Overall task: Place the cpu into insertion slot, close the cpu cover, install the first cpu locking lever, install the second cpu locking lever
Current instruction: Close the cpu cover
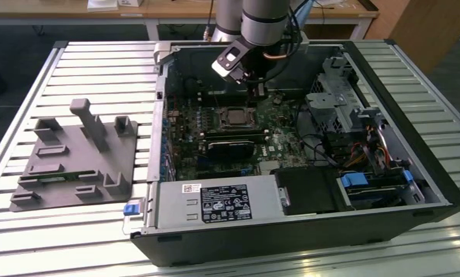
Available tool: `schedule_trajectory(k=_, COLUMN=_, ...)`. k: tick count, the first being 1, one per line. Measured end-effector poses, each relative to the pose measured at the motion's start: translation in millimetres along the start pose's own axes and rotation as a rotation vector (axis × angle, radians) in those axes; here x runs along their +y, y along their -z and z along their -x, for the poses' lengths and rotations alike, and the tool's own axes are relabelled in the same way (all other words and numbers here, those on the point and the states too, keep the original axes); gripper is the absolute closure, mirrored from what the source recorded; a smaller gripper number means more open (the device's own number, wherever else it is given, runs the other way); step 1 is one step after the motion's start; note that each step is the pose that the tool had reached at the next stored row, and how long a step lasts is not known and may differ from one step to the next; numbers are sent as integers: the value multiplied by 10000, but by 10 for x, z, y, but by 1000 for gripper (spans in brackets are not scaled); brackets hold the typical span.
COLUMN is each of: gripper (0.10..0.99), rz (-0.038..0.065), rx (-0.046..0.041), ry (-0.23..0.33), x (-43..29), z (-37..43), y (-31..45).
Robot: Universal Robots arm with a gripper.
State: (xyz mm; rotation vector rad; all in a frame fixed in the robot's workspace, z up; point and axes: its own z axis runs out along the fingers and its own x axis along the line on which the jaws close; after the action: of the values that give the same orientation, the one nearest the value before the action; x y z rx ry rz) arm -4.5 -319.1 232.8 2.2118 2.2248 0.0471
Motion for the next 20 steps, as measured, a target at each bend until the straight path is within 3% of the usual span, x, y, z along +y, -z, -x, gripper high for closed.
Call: schedule_trajectory(k=20, gripper=980, rz=-1, rx=-1, ry=-1, x=-255, z=2, y=-157)
